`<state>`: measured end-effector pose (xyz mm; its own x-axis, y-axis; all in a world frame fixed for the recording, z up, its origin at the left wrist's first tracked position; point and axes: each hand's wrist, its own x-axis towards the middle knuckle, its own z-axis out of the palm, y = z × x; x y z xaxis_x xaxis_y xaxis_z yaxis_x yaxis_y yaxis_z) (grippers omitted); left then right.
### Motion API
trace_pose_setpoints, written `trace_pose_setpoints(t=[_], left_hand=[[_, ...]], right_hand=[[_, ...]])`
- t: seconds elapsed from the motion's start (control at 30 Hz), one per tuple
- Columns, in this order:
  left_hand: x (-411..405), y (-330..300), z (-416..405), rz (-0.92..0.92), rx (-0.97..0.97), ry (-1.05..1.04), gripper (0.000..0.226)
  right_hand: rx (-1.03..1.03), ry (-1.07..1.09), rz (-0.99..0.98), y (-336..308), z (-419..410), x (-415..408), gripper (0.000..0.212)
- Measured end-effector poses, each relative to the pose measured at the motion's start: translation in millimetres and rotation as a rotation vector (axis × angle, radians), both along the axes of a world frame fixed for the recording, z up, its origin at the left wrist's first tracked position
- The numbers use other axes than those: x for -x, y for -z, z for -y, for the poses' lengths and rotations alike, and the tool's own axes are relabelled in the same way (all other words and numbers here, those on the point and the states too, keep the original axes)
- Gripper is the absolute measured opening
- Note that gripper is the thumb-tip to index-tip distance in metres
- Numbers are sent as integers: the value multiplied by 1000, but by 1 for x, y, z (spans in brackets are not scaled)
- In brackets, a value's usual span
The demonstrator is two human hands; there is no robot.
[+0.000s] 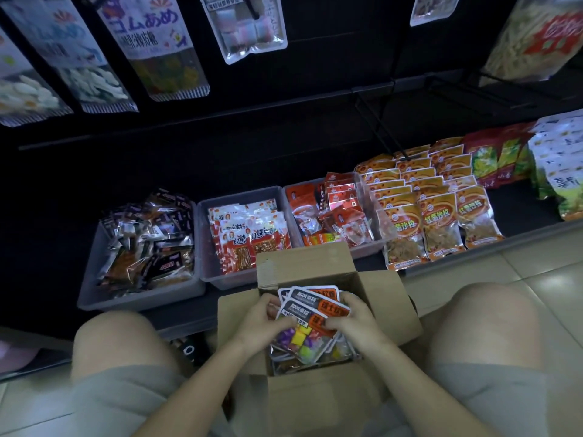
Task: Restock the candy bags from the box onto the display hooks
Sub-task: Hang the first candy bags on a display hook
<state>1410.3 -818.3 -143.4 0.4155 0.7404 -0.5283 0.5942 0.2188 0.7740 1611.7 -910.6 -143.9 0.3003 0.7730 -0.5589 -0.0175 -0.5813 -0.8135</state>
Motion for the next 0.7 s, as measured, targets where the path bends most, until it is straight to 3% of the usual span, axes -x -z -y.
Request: trace_pose_setpoints(t=[0.2, 0.4, 0.47, 0.53, 0.6, 0.7], left_hand=[[-9, -43, -22, 87, 53, -82, 36], [9, -86, -44, 182, 4, -67, 72], [19, -102, -52, 223, -11, -145, 102], [34, -115, -59, 246, -71, -221, 113], [48, -132, -67, 258, -88, -257, 106], [65, -167, -72, 313, -96, -274, 51]], right_hand=[[-167, 129, -196, -48, -18, 8, 26], [-245, 129, -260, -105, -64, 37, 17], [-252, 106, -301, -122, -78, 48, 11], [-252, 94, -344, -135, -90, 58, 8], [-254, 50, -386, -152, -101, 70, 19], [-272, -45, -454, -174, -117, 87, 28]])
